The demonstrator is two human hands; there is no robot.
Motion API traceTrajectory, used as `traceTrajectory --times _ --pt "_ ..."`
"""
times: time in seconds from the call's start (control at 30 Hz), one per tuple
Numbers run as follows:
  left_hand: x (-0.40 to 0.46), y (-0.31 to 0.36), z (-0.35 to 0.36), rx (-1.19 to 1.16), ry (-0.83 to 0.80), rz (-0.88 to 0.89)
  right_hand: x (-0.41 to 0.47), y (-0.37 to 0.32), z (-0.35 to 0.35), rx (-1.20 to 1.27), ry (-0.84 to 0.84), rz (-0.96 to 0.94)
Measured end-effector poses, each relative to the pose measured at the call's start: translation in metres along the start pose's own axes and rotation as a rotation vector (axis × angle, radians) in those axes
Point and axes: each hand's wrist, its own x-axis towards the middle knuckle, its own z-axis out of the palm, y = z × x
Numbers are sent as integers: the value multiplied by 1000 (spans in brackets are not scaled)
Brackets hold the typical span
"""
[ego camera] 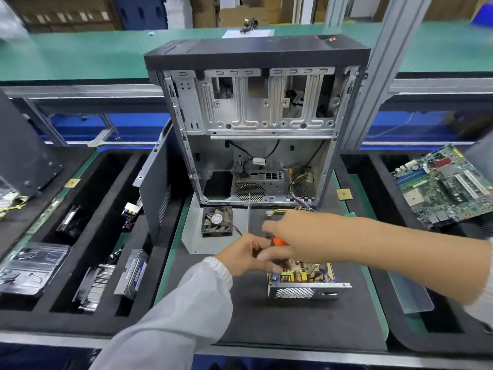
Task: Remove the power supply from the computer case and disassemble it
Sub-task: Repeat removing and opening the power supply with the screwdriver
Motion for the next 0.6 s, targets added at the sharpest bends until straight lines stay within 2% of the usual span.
traceTrajectory --times 0.1,0.2,0.3,0.4,0.47,0.6 --pt "1 1 -1 -8 -5 -7 13 -18 0 -61 -69 172" --pt "0 1 -1 -10 -34 14 21 -21 -6 -15 -160 181" --pt "-1 1 -4 -47 -53 9 23 -20 -11 -47 -242 129" --pt "-2 5 -6 -34 -44 -15 18 -26 -12 -256 -267 62" --pt "-2 6 -6 -2 -71 -15 14 -29 -7 -386 -234 -11" --pt "-1 7 -2 28 -109 16 7 -29 3 -466 -157 -205"
